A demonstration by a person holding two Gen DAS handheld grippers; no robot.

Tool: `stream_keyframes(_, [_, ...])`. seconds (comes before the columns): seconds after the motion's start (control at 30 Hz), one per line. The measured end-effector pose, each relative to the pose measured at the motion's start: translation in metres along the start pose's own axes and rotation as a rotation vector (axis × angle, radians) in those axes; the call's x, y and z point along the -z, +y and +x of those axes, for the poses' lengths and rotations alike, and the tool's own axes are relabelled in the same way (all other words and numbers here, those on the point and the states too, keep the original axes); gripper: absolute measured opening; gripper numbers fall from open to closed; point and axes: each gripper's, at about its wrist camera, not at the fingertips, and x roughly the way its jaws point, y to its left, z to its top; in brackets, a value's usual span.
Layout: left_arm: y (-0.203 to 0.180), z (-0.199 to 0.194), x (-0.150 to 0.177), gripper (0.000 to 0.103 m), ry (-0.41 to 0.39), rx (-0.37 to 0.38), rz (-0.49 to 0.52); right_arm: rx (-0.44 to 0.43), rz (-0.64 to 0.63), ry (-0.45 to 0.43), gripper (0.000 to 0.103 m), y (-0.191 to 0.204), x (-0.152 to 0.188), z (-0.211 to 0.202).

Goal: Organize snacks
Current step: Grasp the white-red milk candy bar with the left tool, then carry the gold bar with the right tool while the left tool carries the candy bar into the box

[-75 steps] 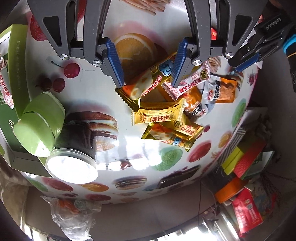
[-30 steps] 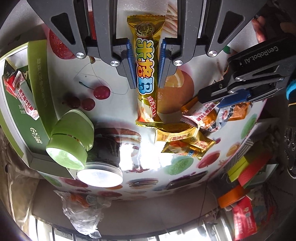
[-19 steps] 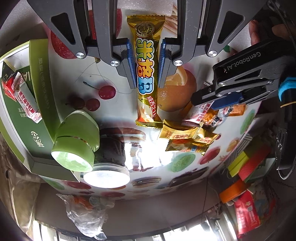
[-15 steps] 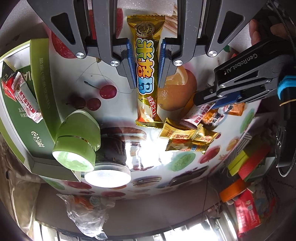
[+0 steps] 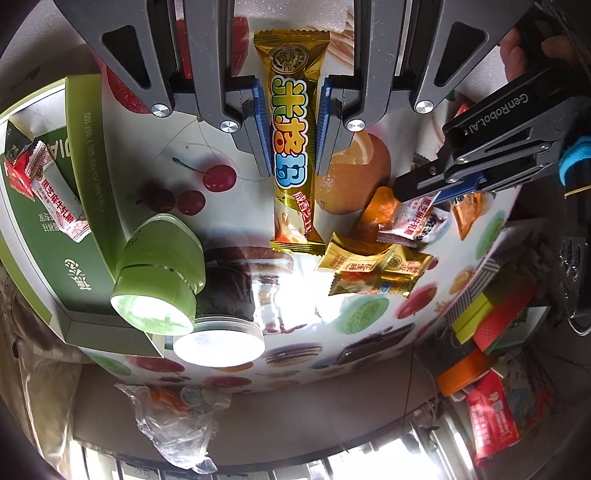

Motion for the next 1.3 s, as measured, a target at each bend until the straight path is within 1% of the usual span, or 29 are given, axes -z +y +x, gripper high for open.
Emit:
stream_keyframes(0.3, [-0.01,-0.019,0.003,0.027,-0.031,0.031,0.005,-0.01,-0.009,-0.044,0.021,0.003,-0.003,-0.014])
stream_keyframes(0.57, [-0.025,-0.039,-0.002,0.027,-0.075,0.068,0.027,-0.004,0.001,-0.101,0.021,-0.002,-0.007,-0.04])
stream_keyframes(0.7, [-0.036,-0.046,-0.005,0.027,-0.09,0.092,0.046,0.017,0.002,-0.127,0.021,-0.005,-0.01,-0.055])
stream_keyframes(1.03, [-0.068,-0.052,-0.008,0.027,-0.102,0.15,0.088,0.056,0.041,-0.169,0.021,-0.027,-0.011,-0.082])
stream_keyframes(1.3, [-0.096,-0.05,-0.014,0.027,-0.099,0.203,0.123,0.082,0.083,-0.195,0.021,-0.05,-0.008,-0.098])
